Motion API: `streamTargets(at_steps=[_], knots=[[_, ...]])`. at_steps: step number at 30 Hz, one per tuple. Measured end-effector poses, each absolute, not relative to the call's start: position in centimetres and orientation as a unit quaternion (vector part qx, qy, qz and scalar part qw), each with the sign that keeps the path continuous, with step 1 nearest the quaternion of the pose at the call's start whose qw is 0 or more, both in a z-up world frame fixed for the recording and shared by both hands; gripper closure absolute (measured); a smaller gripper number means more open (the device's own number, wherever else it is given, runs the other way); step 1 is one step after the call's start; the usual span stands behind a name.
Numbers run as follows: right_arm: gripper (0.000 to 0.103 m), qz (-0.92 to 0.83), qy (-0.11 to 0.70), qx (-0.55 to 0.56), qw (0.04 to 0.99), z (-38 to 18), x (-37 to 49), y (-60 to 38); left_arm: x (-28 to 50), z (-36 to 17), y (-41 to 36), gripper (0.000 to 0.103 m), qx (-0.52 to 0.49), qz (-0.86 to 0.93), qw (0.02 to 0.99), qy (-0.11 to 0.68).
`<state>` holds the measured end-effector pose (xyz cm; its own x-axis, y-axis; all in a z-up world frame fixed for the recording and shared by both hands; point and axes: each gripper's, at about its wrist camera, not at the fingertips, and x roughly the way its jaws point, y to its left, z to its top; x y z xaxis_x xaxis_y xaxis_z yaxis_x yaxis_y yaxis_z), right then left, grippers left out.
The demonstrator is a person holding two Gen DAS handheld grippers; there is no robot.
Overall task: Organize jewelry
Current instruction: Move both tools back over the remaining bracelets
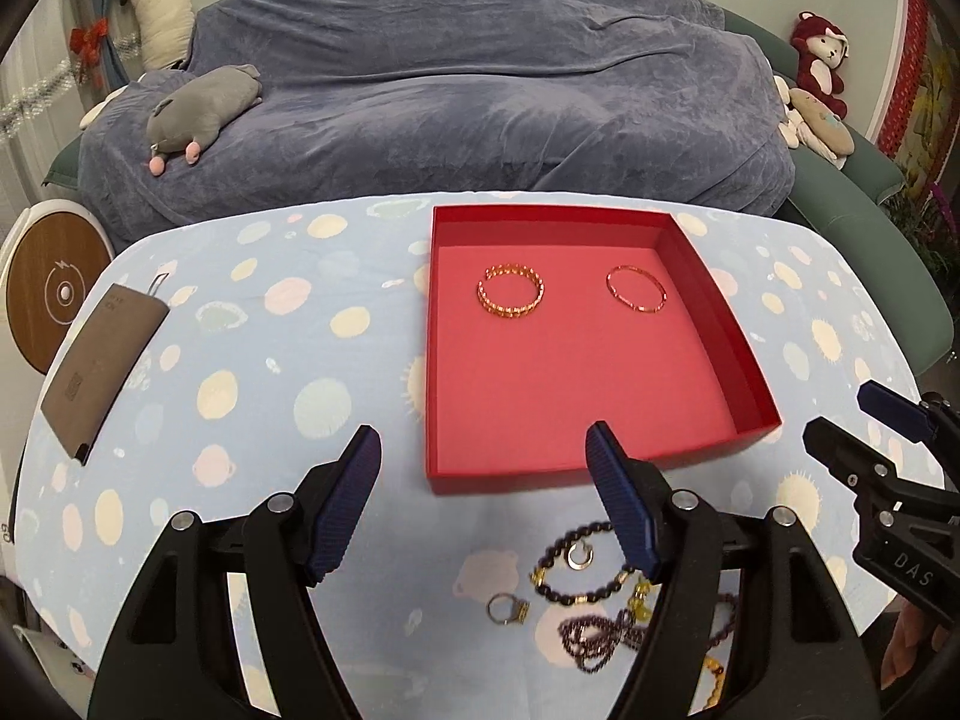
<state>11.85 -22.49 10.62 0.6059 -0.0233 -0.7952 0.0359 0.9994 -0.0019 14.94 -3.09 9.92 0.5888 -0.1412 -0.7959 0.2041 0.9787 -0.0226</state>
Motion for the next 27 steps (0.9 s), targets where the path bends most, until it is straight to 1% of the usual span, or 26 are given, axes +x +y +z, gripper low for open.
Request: streamTargets(at_steps=[6,10,15,20,24,27], knots=[[0.040,-0.029,0.467,-0.010,0.884,7.5,6.3,-22.0,10.6,7.6,-2.0,0.036,0.032,-0.093,0.882,0.461],[0.040,-0.034,0.486,0.004,0.873,5.2,3.7,-22.1,8.2,5.2,-1.9,0.036,0.028,-0.091,0.872,0.480],[0.040,-0.038,0.507,0.025,0.861,2.9,2.6,-22.1,6.3,2.6,-2.5,0.036,0.014,-0.100,0.861,0.499],[0.040,-0.038,0.508,0.021,0.860,2.4,2.8,-21.8,6.0,1.3,-4.1,0.036,0.026,-0.112,0.856,0.504],[0.040,-0.038,0.514,0.027,0.856,1.9,2.9,-21.8,6.3,0.4,-5.0,0.047,0.029,-0.123,0.851,0.510],[0.040,-0.036,0.515,0.027,0.856,1.8,3.1,-21.8,6.5,-0.2,-5.3,0.058,0.028,-0.129,0.848,0.514]])
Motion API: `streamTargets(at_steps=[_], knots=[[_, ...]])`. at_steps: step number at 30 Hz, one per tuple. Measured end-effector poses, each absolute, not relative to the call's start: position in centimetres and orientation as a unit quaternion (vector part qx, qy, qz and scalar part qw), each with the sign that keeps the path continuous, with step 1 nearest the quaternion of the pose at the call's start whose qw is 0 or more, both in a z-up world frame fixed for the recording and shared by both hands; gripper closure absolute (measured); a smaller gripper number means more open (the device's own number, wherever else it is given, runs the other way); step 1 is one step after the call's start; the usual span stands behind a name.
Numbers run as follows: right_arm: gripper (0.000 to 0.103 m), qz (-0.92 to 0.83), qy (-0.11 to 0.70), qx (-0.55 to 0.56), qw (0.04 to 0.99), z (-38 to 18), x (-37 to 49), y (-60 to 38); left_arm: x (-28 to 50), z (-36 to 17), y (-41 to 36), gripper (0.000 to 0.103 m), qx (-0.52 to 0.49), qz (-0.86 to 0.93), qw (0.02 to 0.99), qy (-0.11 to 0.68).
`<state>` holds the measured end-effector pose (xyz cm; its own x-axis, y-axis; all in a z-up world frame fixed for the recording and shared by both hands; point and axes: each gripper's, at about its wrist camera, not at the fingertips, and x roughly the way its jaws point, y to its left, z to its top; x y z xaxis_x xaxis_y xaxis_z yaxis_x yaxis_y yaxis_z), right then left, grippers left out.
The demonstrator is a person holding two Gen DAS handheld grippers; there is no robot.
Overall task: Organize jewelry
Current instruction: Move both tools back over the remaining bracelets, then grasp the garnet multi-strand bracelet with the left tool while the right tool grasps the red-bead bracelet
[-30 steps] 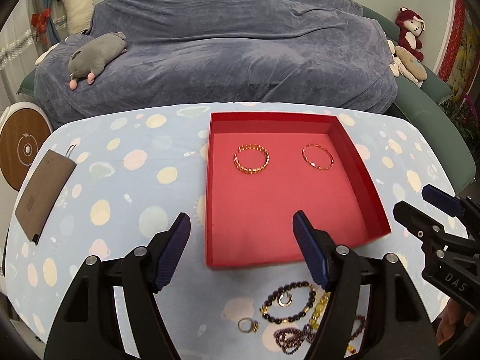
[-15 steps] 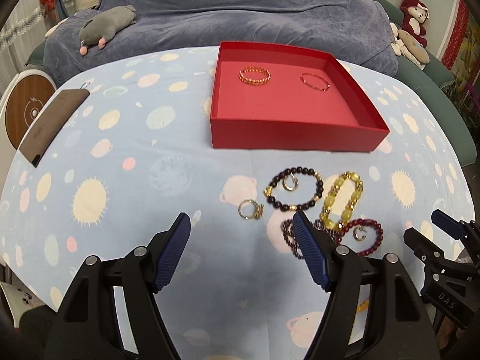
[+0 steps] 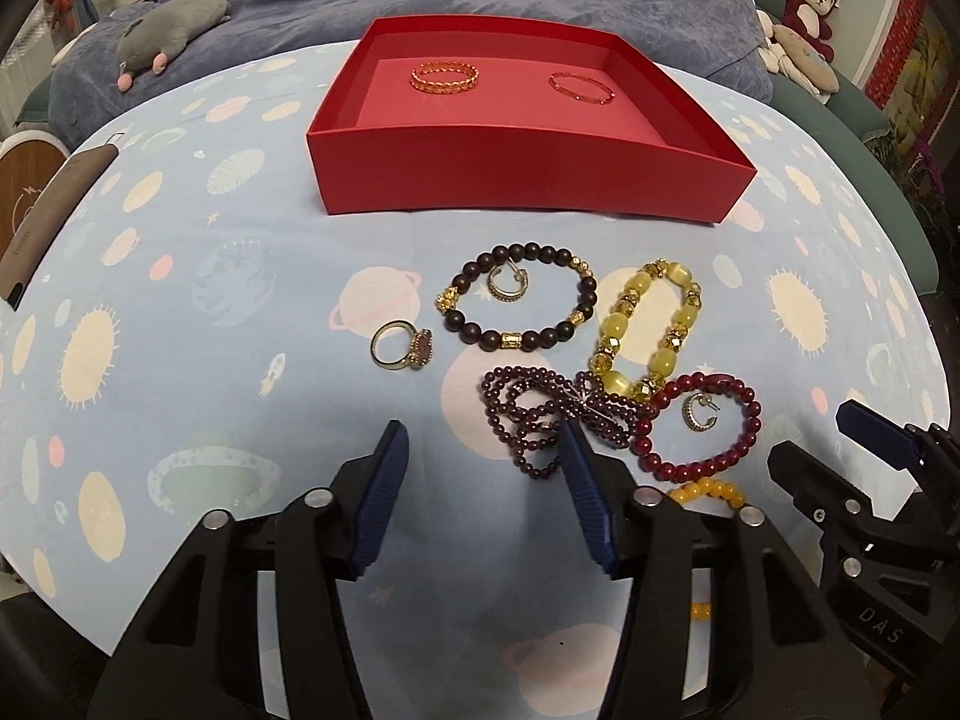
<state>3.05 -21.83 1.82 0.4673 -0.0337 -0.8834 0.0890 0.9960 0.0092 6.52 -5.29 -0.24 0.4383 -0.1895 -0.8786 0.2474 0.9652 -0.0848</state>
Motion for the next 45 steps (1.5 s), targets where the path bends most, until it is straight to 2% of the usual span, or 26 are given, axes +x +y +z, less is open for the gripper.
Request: streamTargets(at_steps=[1,3,4,6,18,25,41,45], knots=[[0.040,-0.036,0.515,0.027,0.856,1.8,3.1,-21.9,6.4,-0.2,-5.4,0.060,0.033,-0.128,0.851,0.508],[0.040,-0.035,0.517,0.031,0.855,1.7,3.2,-21.9,6.5,-0.2,-5.5,0.081,0.040,-0.134,0.852,0.505],[0.040,-0.034,0.517,0.033,0.855,1.7,3.2,-21.9,6.5,-0.2,-5.5,0.089,0.043,-0.134,0.852,0.505],[0.040,-0.032,0.518,0.035,0.854,1.6,3.3,-21.8,6.6,-0.2,-5.3,0.098,0.036,-0.142,0.849,0.508],[0.042,-0.019,0.521,0.039,0.852,0.8,4.8,-21.0,6.5,0.8,-2.4,0.099,0.024,-0.124,0.858,0.499],[0.060,-0.010,0.526,0.040,0.850,0.1,6.0,-20.7,6.6,0.5,-2.1,0.099,0.023,-0.120,0.855,0.505],[0.063,-0.005,0.516,0.052,0.855,0.2,7.3,-21.1,6.9,0.1,-1.9,0.099,0.014,-0.120,0.850,0.513],[0.074,0.000,0.517,0.046,0.855,0.1,7.5,-20.8,6.9,0.0,-1.9,0.099,0.013,-0.120,0.850,0.512]])
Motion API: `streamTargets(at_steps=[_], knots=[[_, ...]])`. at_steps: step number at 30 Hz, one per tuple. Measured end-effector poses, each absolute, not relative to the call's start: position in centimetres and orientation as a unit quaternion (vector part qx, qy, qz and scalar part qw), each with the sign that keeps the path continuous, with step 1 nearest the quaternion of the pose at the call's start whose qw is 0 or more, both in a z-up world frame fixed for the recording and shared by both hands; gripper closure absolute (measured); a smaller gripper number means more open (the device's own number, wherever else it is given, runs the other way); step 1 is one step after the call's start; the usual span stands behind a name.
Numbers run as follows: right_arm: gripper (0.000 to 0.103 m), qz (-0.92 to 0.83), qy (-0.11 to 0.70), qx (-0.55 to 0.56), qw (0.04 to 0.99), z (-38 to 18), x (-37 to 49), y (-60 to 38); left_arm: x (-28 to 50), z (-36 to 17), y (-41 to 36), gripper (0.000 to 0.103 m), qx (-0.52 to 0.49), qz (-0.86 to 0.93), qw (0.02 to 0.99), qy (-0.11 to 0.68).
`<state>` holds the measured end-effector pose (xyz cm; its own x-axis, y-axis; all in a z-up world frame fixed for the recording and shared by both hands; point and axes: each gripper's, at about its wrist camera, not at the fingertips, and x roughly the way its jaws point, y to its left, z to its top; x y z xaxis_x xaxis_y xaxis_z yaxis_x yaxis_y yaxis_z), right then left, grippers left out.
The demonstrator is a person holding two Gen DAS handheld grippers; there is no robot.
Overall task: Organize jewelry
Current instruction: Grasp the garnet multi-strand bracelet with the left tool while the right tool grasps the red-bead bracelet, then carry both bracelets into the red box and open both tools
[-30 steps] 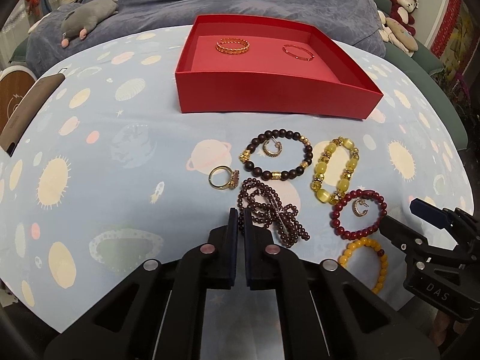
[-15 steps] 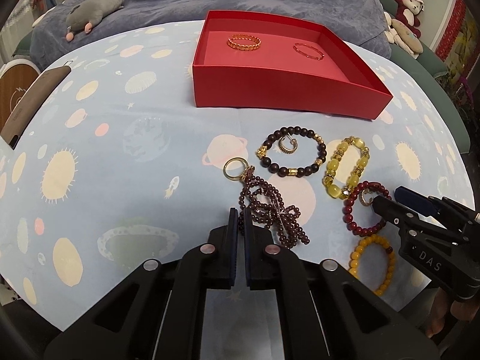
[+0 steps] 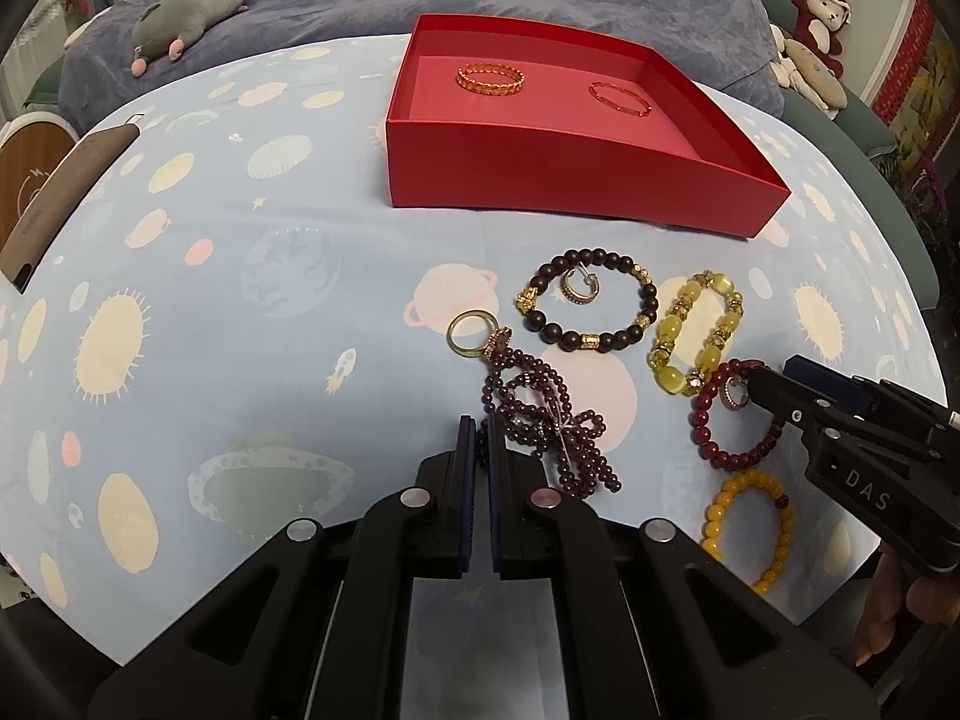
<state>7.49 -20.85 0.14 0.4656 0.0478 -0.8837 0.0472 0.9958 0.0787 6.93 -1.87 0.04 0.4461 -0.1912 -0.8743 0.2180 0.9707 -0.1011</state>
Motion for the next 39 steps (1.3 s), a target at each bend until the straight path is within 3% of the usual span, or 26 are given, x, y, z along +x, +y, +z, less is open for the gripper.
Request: streamTargets(at_steps=[5,26,39], knots=[[0.095,0.005,0.517,0.043,0.855,0.1,7.2,-20.7,6.9,0.0,-1.9,0.100,0.009,-0.122,0.850,0.512],[0.095,0.013,0.466,0.061,0.883,7.4,5.7,-21.1,6.3,5.4,-1.9,0.103,-0.009,-0.154,0.858,0.490],[0.095,0.016,0.448,0.048,0.892,9.3,6.8,-21.0,7.8,9.1,-0.9,0.102,-0.018,-0.169,0.873,0.457]])
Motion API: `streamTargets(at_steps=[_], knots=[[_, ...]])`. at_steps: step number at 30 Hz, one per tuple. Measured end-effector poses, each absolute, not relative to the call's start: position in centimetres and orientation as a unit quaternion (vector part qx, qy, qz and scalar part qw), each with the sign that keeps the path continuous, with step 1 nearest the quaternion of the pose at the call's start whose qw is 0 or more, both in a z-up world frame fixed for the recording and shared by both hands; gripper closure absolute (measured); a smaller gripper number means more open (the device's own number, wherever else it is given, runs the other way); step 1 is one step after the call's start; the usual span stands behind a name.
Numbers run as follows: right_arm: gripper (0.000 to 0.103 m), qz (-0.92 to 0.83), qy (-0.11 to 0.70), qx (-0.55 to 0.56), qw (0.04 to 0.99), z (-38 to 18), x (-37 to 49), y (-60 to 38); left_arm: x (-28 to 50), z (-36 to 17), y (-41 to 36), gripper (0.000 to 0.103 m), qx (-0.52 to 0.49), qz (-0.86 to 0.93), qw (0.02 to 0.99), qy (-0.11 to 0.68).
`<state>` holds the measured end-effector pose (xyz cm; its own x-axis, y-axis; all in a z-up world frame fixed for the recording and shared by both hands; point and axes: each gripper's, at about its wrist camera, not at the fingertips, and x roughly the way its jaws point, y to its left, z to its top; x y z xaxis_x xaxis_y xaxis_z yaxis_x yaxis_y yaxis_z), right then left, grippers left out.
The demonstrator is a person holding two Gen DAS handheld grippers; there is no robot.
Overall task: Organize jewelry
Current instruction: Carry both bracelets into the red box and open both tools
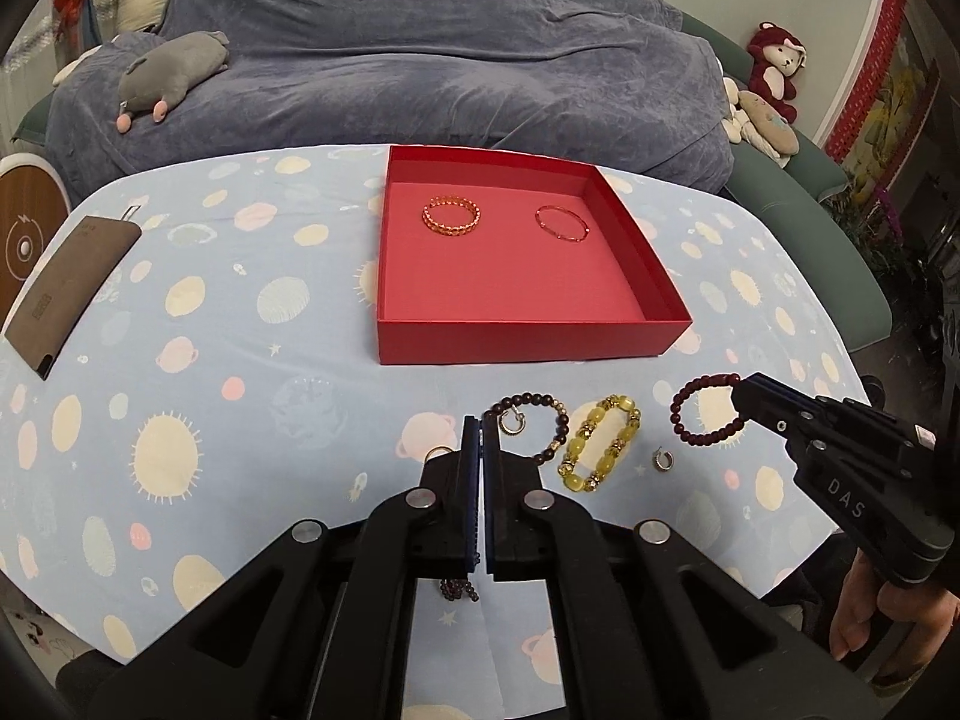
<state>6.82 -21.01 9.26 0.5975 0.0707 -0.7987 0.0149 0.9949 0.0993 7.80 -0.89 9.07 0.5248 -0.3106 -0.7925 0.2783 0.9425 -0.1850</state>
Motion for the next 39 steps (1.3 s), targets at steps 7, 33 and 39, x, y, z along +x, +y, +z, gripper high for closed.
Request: streamTargets(at_steps=[7,33,39], knots=[[0.095,0.018,0.473,0.058,0.879,6.9,5.7,-20.8,6.7,3.7,0.2,0.061,-0.035,-0.130,0.857,0.497],[0.095,0.037,0.461,0.063,0.885,8.8,7.7,-20.5,8.3,6.6,-0.7,0.097,-0.032,-0.172,0.852,0.494],[0.095,0.054,0.436,0.066,0.896,11.8,12.3,-20.8,12.9,11.3,-2.0,0.097,-0.039,-0.197,0.868,0.454]])
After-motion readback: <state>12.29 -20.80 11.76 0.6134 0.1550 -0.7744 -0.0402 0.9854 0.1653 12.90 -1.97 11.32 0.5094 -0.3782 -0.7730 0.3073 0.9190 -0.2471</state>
